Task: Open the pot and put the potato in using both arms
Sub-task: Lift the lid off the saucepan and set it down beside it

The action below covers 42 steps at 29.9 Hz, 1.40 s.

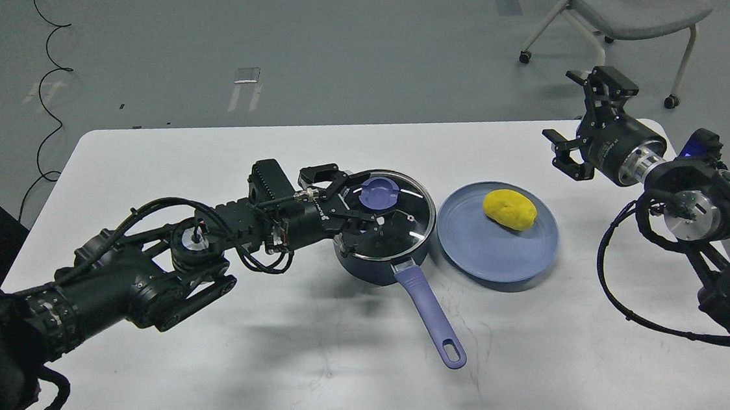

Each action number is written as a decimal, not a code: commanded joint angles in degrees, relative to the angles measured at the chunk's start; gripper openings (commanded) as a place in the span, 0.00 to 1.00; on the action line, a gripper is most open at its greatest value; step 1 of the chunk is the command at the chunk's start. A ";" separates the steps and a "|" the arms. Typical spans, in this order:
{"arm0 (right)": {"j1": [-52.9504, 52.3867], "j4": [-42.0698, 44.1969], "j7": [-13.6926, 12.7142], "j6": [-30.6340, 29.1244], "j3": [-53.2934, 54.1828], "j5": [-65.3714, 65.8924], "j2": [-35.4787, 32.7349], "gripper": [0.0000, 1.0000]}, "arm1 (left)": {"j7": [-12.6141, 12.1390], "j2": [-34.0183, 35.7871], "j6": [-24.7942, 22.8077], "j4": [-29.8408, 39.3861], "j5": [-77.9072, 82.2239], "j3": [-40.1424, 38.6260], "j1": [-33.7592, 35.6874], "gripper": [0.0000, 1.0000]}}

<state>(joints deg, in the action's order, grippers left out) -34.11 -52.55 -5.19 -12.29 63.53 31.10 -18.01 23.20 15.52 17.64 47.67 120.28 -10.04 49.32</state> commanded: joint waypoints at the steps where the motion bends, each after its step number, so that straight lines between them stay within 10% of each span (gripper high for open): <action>1: 0.01 0.42 0.00 0.07 -0.16 0.01 -0.01 1.00 | 0.88 0.38 0.02 0.14 -1.18 -0.07 -0.01 0.31; 24: -0.34 0.34 0.09 0.16 -1.04 0.01 0.52 1.00 | 2.12 15.93 4.76 5.07 -6.89 -0.16 2.81 0.31; 42: -0.17 0.34 0.09 0.16 -1.30 0.01 0.61 1.00 | 2.99 18.14 10.36 -15.59 -11.90 1.60 -16.01 0.31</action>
<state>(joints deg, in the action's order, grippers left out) -34.28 -52.20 -5.09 -12.12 62.28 31.11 -17.51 25.92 34.36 28.16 32.87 110.04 -9.33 34.08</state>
